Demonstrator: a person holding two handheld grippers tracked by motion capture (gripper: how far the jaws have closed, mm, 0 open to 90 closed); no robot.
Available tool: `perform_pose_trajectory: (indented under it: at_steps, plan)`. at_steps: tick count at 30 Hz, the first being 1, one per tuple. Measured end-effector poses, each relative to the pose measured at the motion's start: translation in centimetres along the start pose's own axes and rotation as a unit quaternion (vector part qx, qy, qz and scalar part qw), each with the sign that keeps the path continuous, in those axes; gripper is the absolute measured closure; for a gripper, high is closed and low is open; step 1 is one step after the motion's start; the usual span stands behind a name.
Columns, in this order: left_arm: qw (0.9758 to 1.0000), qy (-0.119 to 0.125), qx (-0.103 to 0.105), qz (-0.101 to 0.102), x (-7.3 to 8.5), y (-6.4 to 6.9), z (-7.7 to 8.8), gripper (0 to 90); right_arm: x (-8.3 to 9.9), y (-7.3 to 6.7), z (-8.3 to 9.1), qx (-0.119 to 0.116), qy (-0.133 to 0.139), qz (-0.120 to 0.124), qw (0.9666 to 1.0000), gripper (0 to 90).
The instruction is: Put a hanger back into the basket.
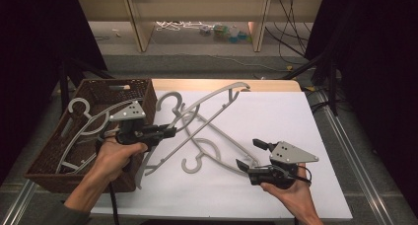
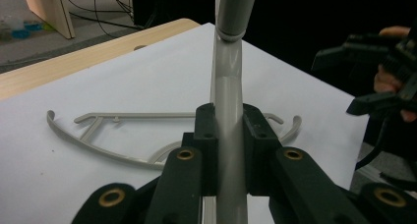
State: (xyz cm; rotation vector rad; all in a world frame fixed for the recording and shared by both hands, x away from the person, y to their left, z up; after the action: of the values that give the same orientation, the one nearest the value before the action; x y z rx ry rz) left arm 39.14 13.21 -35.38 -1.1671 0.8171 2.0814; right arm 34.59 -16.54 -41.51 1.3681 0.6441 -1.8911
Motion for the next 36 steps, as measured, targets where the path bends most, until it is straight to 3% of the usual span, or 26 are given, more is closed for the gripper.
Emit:
perform_pose_trajectory:
  at_steps: [7,11,12,13,16,19,20,24,26,29,30,36]
  plan:
    - [0.9994,0.027,-0.005,0.023,-1.9,-1.6,2.6,79.4,0.7,-0.3,0.0,0.001,0.019,0.004,0.9998,18.1]
    - [0.9982,0.042,-0.027,0.033,-3.4,-3.0,5.0,79.3,1.1,-0.3,0.1,0.004,0.009,0.003,0.9999,17.5]
    - [0.9976,0.043,-0.045,0.028,-4.1,-3.8,6.2,79.4,1.1,-0.4,-0.1,-0.001,0.02,0.003,0.9998,17.6]
    - [0.9976,0.043,-0.045,0.028,-4.1,-3.8,6.2,79.3,1.1,-0.4,-0.1,-0.001,0.02,0.003,0.9998,17.6]
    - [0.9953,0.047,-0.079,0.032,-4.7,-5.7,8.3,79.3,1.2,-0.5,0.1,-0.001,0.009,0.003,1.0,17.5]
    - [0.9941,0.047,-0.091,0.035,-4.6,-6.6,9.1,79.4,1.2,-0.5,0.0,-0.003,0.018,0.003,0.9998,17.5]
    - [0.992,0.05,-0.109,0.038,-4.4,-7.7,10.0,79.4,1.2,-0.4,0.1,0.002,0.014,0.003,0.9999,17.5]
    - [0.9899,0.053,-0.123,0.047,-4.0,-9.1,10.9,79.4,1.3,-0.4,0.0,-0.005,0.015,0.0,0.9999,17.5]
    - [0.9875,0.052,-0.14,0.048,-3.6,-10.6,11.7,79.4,1.4,-0.4,-0.1,-0.005,0.017,-0.002,0.9998,17.5]
    - [0.9867,0.051,-0.147,0.047,-3.4,-11.4,12.1,79.4,1.5,-0.5,-0.1,-0.002,0.01,0.002,0.9999,17.5]
    - [0.9856,0.05,-0.154,0.049,-3.2,-12.0,12.4,79.4,1.5,-0.6,0.0,-0.007,0.004,-0.009,0.9999,17.5]
    - [0.9847,0.046,-0.161,0.049,-2.7,-13.4,13.2,79.4,1.5,-0.5,-0.1,-0.002,0.01,-0.001,0.9999,17.6]
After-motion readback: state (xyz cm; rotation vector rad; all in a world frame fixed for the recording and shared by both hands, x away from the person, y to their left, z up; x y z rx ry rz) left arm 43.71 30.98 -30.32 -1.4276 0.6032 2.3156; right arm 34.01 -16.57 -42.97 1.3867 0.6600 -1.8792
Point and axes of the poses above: each handheld gripper's, and its own axes: z roughly backward along the jaws, x roughly out of its underside, y roughly to its right, the point moved 6 cm from there along -z, roughly forward along the jaws, and after that the axes turned 2 degrees about -x, right-handed, at the moved point
